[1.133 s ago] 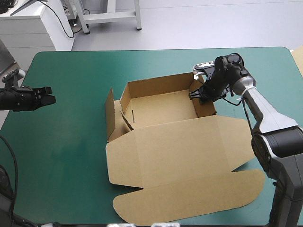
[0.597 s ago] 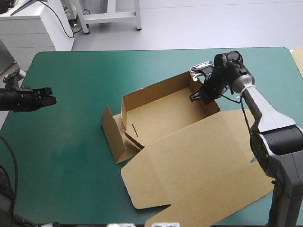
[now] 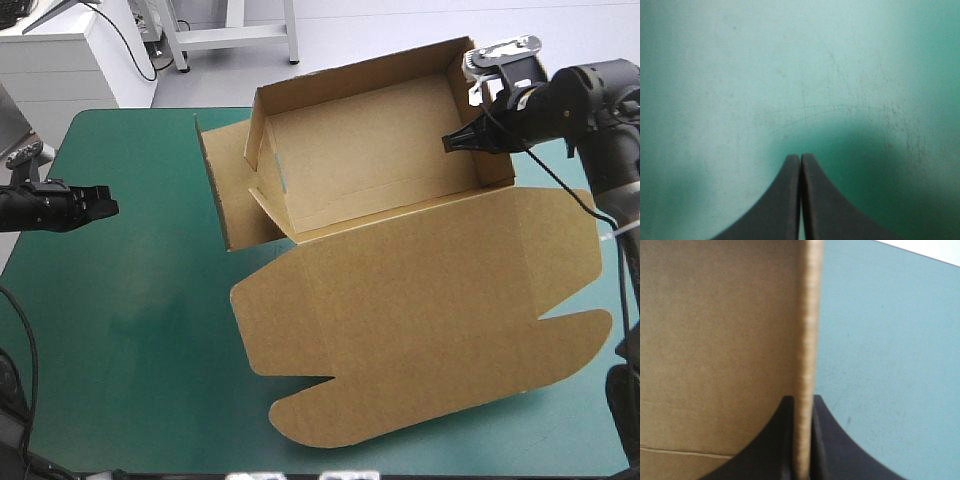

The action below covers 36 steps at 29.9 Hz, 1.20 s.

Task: Fold the box

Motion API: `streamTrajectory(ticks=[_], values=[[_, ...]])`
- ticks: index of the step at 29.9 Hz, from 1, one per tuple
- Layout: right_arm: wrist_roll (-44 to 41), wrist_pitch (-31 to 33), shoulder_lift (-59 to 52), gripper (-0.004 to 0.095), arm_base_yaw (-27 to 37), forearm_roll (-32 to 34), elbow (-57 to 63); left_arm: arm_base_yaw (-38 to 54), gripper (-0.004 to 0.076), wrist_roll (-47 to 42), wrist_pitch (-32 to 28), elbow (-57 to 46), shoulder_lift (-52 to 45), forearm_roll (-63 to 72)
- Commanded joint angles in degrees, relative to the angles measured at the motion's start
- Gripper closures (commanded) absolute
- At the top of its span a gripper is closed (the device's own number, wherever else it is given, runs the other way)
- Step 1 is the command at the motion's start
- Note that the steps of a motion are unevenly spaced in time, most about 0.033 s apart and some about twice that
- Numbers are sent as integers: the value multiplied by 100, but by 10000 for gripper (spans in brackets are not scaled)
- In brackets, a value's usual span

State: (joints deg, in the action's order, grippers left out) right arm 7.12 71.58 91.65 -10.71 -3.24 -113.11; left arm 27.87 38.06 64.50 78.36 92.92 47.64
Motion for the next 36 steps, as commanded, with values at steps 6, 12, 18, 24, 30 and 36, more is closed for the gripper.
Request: streamTrajectory(ticks=[6,12,18,24,30,36], values=[[135,-21,-762,929,173,-1124,-193,-159,732,-218,-47,141,-236,1213],[281,-88,-674,929,173,-1628,-193,-996,732,-279,-545,141,-236,1406],[281,-362,-479,929,173,-1499,-193,-1817,732,-745,-643,141,-236,1521],[281,-506,-267,928,173,-1351,-193,-2349,732,-832,-444,141,-255,1686],[184,-484,0,927,173,-1150,-193,-2517,732,-725,-229,141,-374,2171],[58,-549,178,927,173,-950,-193,-2517,732,-484,-76,151,-621,2849]])
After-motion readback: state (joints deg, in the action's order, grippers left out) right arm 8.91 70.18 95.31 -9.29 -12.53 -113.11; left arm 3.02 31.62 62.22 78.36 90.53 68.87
